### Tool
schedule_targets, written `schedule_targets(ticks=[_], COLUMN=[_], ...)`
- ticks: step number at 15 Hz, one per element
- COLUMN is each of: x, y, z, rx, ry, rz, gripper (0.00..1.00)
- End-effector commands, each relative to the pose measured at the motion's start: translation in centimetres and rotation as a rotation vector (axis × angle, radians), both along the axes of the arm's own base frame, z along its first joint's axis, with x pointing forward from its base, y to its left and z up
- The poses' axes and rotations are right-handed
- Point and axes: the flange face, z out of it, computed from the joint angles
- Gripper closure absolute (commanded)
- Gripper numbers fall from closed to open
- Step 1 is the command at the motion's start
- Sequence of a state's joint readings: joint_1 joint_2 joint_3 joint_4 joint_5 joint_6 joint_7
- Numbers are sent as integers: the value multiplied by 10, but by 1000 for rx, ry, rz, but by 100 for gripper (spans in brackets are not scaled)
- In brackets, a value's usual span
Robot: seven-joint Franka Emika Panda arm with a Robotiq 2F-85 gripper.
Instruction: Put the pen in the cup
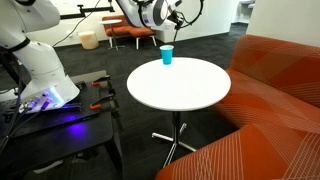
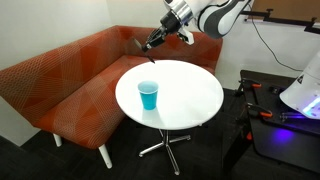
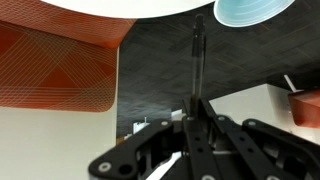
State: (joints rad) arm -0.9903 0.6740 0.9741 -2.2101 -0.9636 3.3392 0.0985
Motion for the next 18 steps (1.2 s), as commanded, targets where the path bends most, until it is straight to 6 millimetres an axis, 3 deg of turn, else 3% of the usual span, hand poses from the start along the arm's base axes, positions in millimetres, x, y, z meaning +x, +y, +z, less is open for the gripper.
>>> schedule_targets(ticks=[1, 11, 18], x=[-5, -8, -3], y=[-1, 15, 12], z=[1, -7, -13], rx=[45, 49, 35], ry=[-56, -107, -134], rz=[67, 256, 319], gripper=[97, 97, 97])
